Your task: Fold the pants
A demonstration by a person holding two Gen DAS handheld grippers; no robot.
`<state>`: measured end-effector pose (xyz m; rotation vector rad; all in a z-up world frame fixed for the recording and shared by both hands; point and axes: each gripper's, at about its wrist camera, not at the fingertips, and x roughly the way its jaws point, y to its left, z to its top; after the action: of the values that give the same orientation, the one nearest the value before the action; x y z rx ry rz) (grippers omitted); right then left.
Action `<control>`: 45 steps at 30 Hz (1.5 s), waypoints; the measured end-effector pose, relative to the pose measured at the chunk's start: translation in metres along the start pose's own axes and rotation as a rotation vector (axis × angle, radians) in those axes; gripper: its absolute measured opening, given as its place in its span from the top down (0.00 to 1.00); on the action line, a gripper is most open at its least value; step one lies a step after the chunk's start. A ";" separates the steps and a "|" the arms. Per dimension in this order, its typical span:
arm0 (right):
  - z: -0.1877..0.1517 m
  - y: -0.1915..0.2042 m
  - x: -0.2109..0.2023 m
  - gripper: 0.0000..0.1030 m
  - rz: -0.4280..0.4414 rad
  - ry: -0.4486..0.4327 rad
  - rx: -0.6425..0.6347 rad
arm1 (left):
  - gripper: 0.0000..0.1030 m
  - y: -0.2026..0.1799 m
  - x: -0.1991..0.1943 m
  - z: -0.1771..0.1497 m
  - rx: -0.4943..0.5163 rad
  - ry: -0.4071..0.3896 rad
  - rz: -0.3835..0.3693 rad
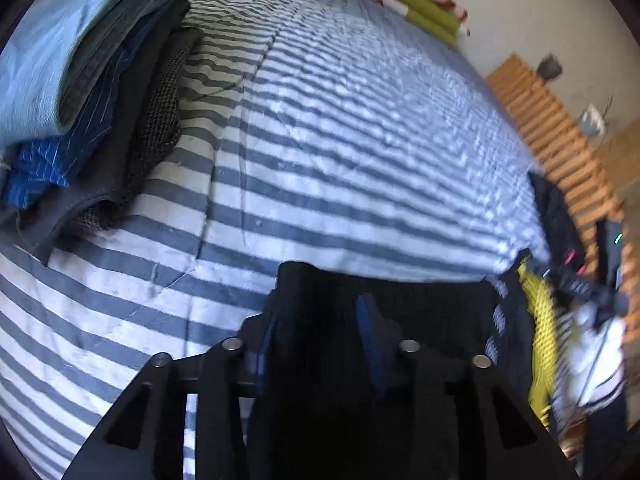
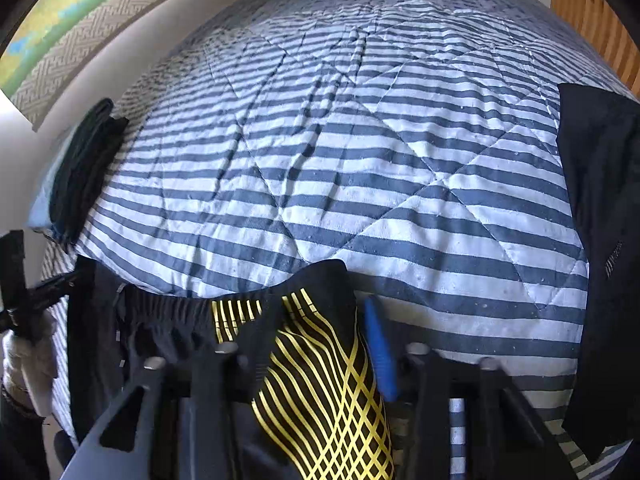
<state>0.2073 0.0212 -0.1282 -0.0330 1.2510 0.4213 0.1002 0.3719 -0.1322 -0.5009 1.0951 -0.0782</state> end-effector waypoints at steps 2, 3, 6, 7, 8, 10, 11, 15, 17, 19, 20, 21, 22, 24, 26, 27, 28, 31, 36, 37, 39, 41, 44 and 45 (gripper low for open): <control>-0.002 0.002 -0.009 0.95 -0.014 -0.033 0.004 | 0.93 -0.008 -0.001 -0.001 0.040 0.000 0.053; -0.004 0.002 -0.017 0.95 -0.013 -0.054 0.007 | 0.93 -0.012 -0.006 -0.002 0.057 -0.011 0.056; -0.012 0.005 -0.059 0.95 0.003 -0.126 0.002 | 0.93 -0.031 -0.040 -0.009 0.091 -0.075 0.030; -0.017 0.008 -0.081 0.95 0.009 -0.157 -0.003 | 0.94 -0.038 -0.055 -0.011 0.101 -0.103 0.031; -0.021 0.011 -0.099 0.95 0.013 -0.183 -0.013 | 0.94 -0.048 -0.075 -0.013 0.117 -0.136 0.027; -0.031 0.017 -0.144 0.95 0.011 -0.255 -0.036 | 0.94 -0.071 -0.120 -0.020 0.170 -0.212 0.023; -0.037 0.023 -0.170 0.95 0.012 -0.295 -0.050 | 0.93 -0.085 -0.148 -0.025 0.195 -0.255 0.020; -0.067 0.043 -0.274 0.95 0.005 -0.456 -0.079 | 0.93 -0.138 -0.265 -0.053 0.258 -0.420 -0.027; -0.090 0.054 -0.331 0.95 0.012 -0.539 -0.092 | 0.93 -0.161 -0.319 -0.075 0.303 -0.495 -0.040; -0.117 0.067 -0.381 0.95 0.013 -0.617 -0.110 | 0.93 -0.183 -0.371 -0.103 0.355 -0.566 -0.041; -0.133 0.072 -0.407 0.95 0.014 -0.657 -0.118 | 0.93 -0.195 -0.396 -0.119 0.383 -0.599 -0.045; -0.148 0.077 -0.429 0.95 0.015 -0.693 -0.124 | 0.93 -0.205 -0.419 -0.134 0.405 -0.630 -0.051; -0.166 0.083 -0.455 0.95 0.014 -0.737 -0.132 | 0.93 -0.215 -0.439 -0.149 0.423 -0.658 -0.054; -0.197 0.093 -0.495 0.95 0.012 -0.803 -0.148 | 0.93 -0.234 -0.478 -0.178 0.464 -0.712 -0.060; -0.223 0.103 -0.528 0.95 0.001 -0.862 -0.165 | 0.93 -0.249 -0.506 -0.198 0.497 -0.747 -0.067; -0.232 0.106 -0.539 0.95 0.001 -0.881 -0.173 | 0.93 -0.254 -0.516 -0.204 0.513 -0.758 -0.067; -0.241 0.110 -0.551 0.95 -0.001 -0.905 -0.181 | 0.93 -0.259 -0.524 -0.207 0.523 -0.769 -0.063; -0.249 0.117 -0.570 0.95 -0.007 -0.948 -0.195 | 0.93 -0.267 -0.537 -0.207 0.542 -0.792 -0.056; -0.221 0.110 -0.550 0.95 -0.016 -0.915 -0.188 | 0.93 -0.260 -0.506 -0.165 0.512 -0.746 -0.038; -0.210 0.106 -0.539 0.95 -0.016 -0.893 -0.182 | 0.93 -0.254 -0.493 -0.152 0.499 -0.721 -0.039; -0.183 0.094 -0.502 0.95 -0.009 -0.825 -0.156 | 0.93 -0.240 -0.451 -0.119 0.469 -0.657 -0.026; -0.148 0.082 -0.454 0.95 -0.011 -0.750 -0.131 | 0.93 -0.222 -0.400 -0.084 0.440 -0.585 -0.001; -0.095 0.060 -0.368 0.95 -0.028 -0.634 -0.100 | 0.93 -0.187 -0.312 -0.028 0.378 -0.472 0.032; -0.075 0.052 -0.336 0.95 -0.031 -0.589 -0.087 | 0.93 -0.176 -0.286 -0.013 0.360 -0.441 0.052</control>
<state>0.0390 -0.0475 0.1682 -0.0014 0.6513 0.4192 -0.0125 0.2985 0.1757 -0.1522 0.6404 -0.1109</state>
